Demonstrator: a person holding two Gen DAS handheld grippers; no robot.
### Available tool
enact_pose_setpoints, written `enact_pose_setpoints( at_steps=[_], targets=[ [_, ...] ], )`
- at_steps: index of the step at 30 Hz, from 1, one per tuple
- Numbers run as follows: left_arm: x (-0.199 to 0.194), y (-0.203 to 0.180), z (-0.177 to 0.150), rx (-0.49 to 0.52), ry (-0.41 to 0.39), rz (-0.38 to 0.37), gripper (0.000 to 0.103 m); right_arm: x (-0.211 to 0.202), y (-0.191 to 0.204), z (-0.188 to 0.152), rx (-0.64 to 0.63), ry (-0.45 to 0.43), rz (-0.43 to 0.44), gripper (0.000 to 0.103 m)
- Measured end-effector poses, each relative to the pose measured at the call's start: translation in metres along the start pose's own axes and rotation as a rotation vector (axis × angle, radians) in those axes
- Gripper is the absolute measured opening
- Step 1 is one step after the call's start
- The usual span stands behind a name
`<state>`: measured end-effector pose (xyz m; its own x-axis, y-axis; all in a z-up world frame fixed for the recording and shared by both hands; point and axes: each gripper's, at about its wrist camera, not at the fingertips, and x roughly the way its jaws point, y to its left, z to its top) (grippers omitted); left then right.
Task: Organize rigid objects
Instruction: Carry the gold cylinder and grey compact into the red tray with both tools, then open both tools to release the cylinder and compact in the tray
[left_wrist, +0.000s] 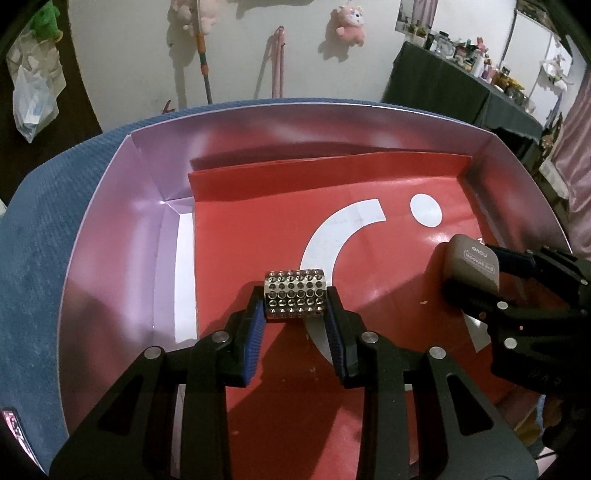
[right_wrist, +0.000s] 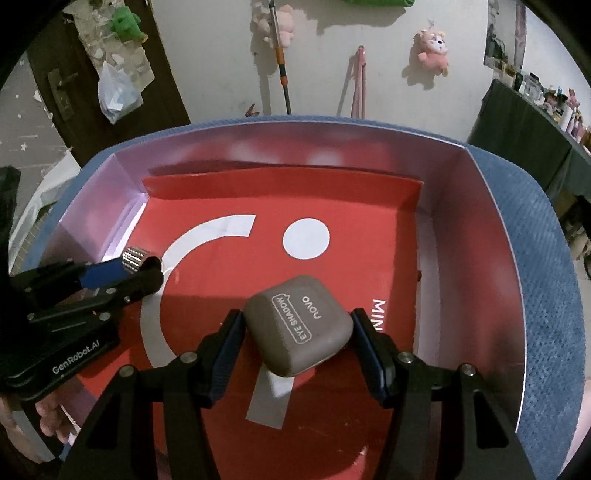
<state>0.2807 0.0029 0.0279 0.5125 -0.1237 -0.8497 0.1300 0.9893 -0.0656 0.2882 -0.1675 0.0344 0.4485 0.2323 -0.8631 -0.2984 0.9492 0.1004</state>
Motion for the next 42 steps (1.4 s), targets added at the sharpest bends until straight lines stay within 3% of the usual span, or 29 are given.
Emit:
enact_pose_setpoints(
  at_steps=[13,21,35,36,37,38,39,42],
  targets=[
    [0.002,0.009,0.003,-0.036,-0.003,-0.037,0.029,0.000,-0.004,0.001,0.022,-0.006,0.015,0.062],
    [0.001,0.014,0.000,-0.040,-0.004,-0.046,0.029,-0.007,-0.007,0.002,0.037,-0.016,0.040,0.068],
    [-0.021,0.016,-0.004,-0.037,-0.060,0.030,0.030,-0.047,-0.001,-0.007,0.028,-0.115,0.075,0.077],
    [-0.023,0.017,-0.005,-0.040,-0.065,0.030,0.035,-0.051,-0.001,-0.008,0.029,-0.124,0.082,0.077],
    [-0.025,0.017,-0.005,-0.041,-0.067,0.030,0.054,-0.054,0.000,-0.010,0.028,-0.130,0.086,0.078],
    [-0.028,0.016,-0.006,-0.044,-0.073,0.027,0.065,-0.057,0.000,-0.011,0.028,-0.136,0.087,0.080],
    [-0.031,0.016,-0.007,-0.046,-0.087,0.009,0.069,-0.061,0.000,-0.012,0.028,-0.145,0.088,0.082],
    [-0.041,0.011,-0.009,-0.031,-0.109,0.016,0.069,-0.073,0.001,-0.016,0.025,-0.174,0.097,0.085]
  ],
)
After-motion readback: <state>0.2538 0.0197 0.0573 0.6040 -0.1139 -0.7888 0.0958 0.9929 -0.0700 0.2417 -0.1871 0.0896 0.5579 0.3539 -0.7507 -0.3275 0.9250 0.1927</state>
